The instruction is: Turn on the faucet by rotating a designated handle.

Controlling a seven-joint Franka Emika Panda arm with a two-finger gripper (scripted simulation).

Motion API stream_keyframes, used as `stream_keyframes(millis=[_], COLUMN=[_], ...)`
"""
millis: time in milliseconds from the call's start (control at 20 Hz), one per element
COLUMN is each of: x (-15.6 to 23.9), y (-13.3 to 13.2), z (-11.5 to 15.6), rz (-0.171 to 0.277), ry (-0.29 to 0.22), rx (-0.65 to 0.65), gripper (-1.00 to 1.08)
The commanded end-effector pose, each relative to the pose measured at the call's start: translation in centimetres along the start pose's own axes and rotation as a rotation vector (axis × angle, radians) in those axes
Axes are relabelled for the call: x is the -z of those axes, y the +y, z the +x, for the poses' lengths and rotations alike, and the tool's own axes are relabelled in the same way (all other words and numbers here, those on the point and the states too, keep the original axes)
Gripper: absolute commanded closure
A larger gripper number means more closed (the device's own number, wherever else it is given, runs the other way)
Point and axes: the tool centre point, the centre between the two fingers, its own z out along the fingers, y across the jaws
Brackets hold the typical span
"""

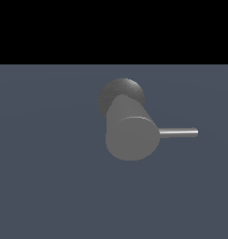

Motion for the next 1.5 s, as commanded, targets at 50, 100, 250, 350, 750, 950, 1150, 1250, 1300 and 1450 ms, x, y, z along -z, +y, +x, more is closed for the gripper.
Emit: stream_keyframes(millis=[50,100,250,350,750,950,1150,1250,1300,1450], x=[0.0,0.0,-0.2,-0.2,0.7,1.3,1.8,2.0,2.2,2.9], y=[0.0,0.0,-0.1,-0.1,-0.1,-0.6,-0.7,-0.6,-0.5,-0.4], z=[0.0,0.0,0.0,0.2,1.9,2.0,2.1,2.2,2.3,2.4], rz=[-0.001,-0.002,-0.014,-0.023,-0.027,-0.005,0.037,0.067,0.084,0.146], ry=[-0.001,-0.002,-0.012,-0.015,0.019,0.035,0.057,0.073,0.081,0.115], rx=[0.001,0.004,0.022,0.032,0.039,0.049,0.053,0.053,0.054,0.055], gripper=[1.08,1.08,1.08,1.08,1.08,1.08,1.08,1.08,1.08,1.08])
